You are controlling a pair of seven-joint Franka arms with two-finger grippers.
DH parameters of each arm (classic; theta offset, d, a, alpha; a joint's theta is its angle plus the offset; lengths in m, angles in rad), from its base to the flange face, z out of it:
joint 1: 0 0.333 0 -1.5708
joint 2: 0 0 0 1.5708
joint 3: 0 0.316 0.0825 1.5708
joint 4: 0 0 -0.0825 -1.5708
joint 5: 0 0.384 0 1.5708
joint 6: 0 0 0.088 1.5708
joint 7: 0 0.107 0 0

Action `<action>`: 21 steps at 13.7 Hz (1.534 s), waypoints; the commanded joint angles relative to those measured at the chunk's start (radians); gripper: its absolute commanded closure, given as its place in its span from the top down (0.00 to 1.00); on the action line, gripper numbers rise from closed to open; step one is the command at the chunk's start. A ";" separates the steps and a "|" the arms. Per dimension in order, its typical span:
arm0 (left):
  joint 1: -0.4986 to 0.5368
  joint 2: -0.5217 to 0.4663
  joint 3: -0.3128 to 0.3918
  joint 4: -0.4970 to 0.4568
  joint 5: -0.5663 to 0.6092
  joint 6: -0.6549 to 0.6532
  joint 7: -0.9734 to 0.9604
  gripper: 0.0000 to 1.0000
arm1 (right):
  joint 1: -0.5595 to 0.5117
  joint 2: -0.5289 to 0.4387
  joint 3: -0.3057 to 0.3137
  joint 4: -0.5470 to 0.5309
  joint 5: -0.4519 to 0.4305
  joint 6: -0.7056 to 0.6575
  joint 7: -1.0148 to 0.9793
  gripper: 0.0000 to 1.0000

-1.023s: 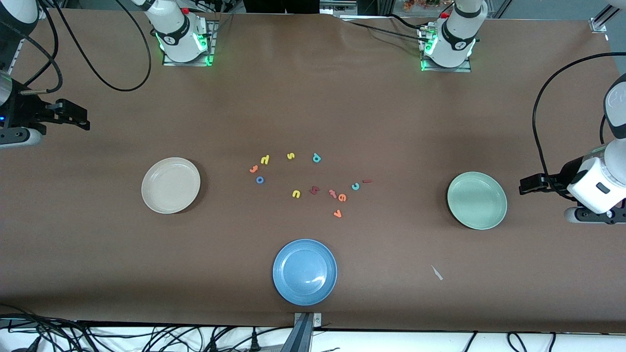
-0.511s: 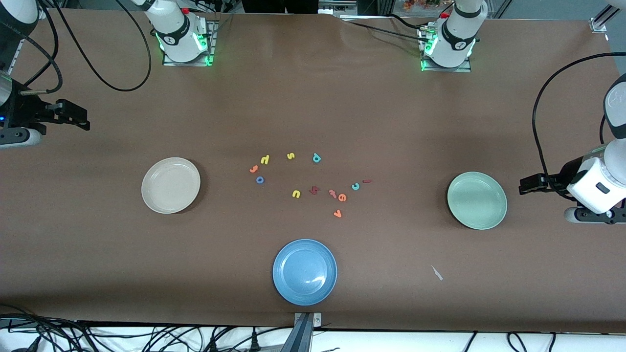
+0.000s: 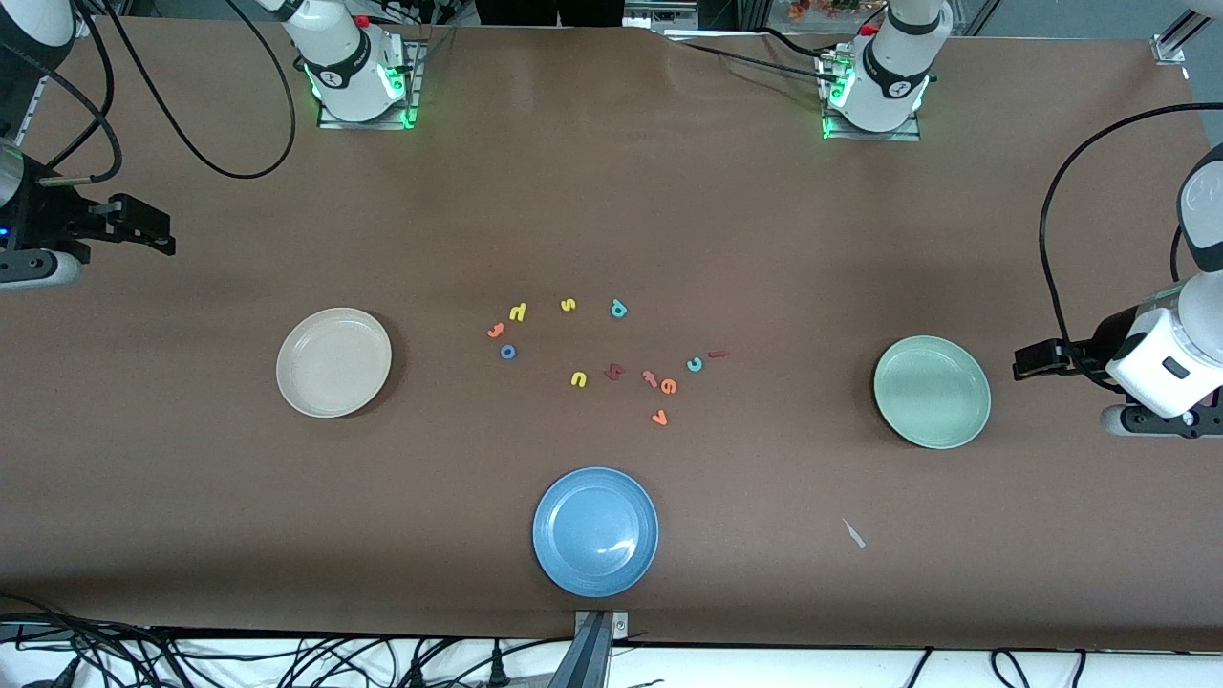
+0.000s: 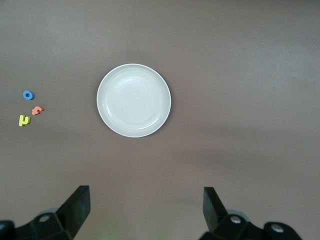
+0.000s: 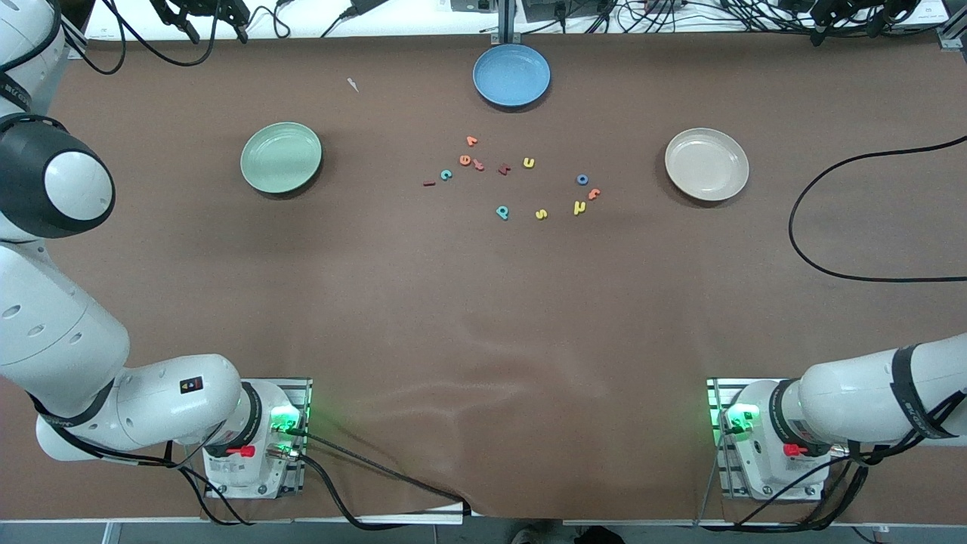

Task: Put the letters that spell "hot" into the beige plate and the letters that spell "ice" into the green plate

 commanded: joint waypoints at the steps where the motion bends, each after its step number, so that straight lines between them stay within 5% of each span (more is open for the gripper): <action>1: 0.007 -0.018 -0.001 -0.017 -0.022 0.002 0.028 0.99 | -0.006 0.005 0.003 0.019 0.002 -0.005 0.009 1.00; 7: 0.007 -0.018 -0.001 -0.017 -0.022 0.002 0.028 0.99 | -0.005 -0.016 -0.023 0.029 0.062 -0.079 0.018 1.00; 10: 0.005 -0.018 -0.001 -0.017 -0.022 0.002 0.028 0.99 | 0.006 -0.030 -0.004 0.125 0.063 -0.261 0.041 1.00; 21: 0.005 -0.020 -0.001 -0.017 -0.022 0.002 0.028 0.99 | 0.012 0.059 -0.009 0.110 0.075 -0.056 0.061 1.00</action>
